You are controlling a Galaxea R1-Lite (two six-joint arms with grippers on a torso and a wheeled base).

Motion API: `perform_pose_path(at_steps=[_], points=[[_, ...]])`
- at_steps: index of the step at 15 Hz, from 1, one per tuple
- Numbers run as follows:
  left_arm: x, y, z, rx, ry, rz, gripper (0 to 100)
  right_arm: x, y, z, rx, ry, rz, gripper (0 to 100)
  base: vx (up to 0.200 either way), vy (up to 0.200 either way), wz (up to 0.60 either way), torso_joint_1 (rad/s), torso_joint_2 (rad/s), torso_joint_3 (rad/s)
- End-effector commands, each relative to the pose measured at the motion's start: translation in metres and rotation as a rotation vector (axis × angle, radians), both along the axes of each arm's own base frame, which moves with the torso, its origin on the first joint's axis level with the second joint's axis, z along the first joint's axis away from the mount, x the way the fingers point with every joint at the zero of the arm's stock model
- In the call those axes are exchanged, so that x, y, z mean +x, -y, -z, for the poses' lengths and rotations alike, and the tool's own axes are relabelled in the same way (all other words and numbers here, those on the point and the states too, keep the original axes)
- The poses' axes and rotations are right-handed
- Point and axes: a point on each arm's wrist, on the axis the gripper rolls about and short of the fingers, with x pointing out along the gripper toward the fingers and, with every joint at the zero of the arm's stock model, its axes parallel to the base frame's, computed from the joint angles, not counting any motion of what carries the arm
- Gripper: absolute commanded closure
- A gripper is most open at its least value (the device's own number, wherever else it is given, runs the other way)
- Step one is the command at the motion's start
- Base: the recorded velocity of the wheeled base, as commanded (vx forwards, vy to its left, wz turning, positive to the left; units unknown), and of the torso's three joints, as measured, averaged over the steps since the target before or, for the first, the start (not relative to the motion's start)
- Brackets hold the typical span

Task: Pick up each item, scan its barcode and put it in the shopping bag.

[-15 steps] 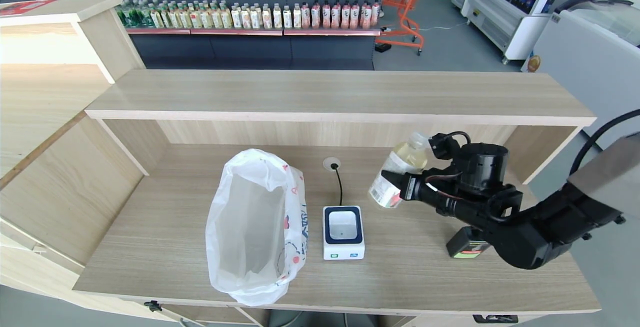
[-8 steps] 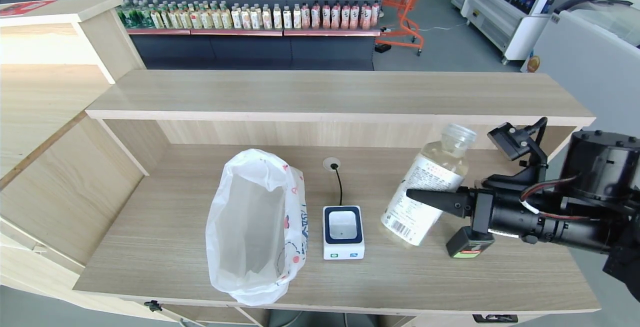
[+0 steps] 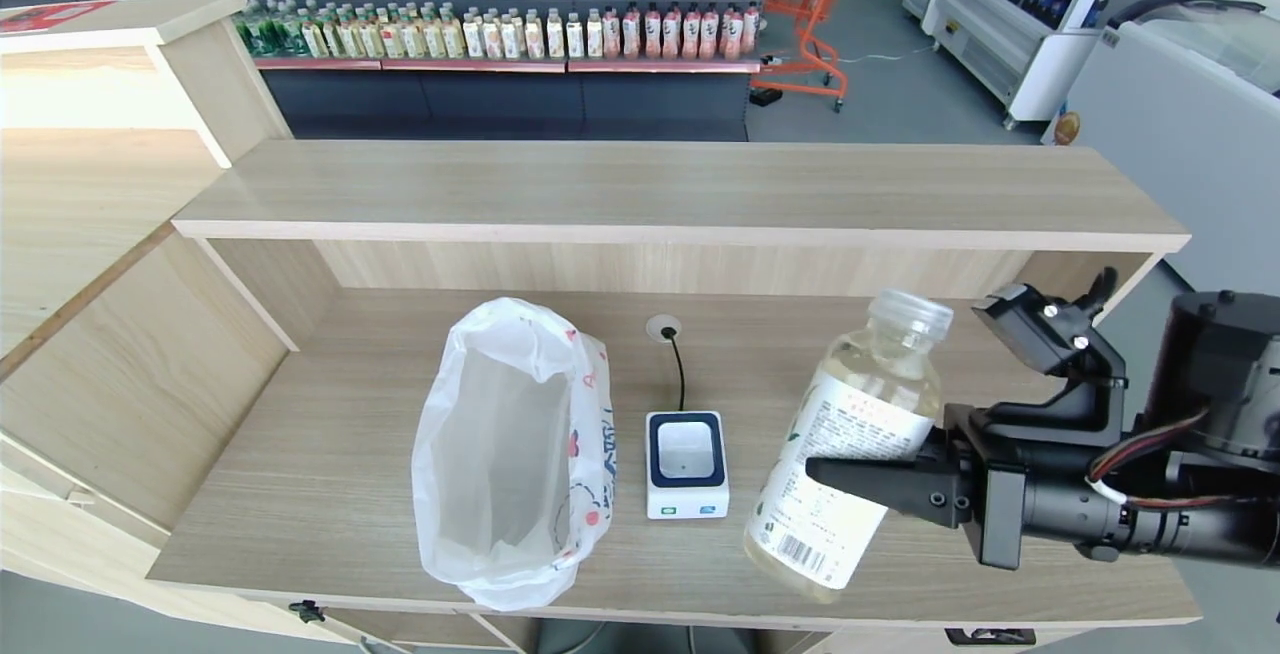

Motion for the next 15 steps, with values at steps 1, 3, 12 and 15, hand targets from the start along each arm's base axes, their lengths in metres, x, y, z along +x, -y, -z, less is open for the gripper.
perform_pose_path(at_steps=[1,3,12,15], points=[[0.000,0.000,0.000,0.000,0.000,0.001,0,-0.003,-0.003,0.003,-0.019,-0.005,-0.029,100,0.000,0.000,0.00,0.000,0.00,0.000],[0.000,0.000,0.000,0.000,0.000,-0.001,0,-0.002,-0.005,0.010,-0.048,-0.016,-0.043,100,0.000,0.000,0.00,0.000,0.00,0.000],[0.000,0.000,0.000,0.000,0.000,-0.001,0,-0.009,-0.018,0.019,-0.073,-0.083,-0.135,100,0.000,0.000,0.00,0.000,0.00,0.000],[0.000,0.000,0.000,0.000,0.000,0.001,0,-0.009,-0.018,0.020,-0.075,-0.089,-0.135,100,0.000,0.000,0.00,0.000,0.00,0.000]])
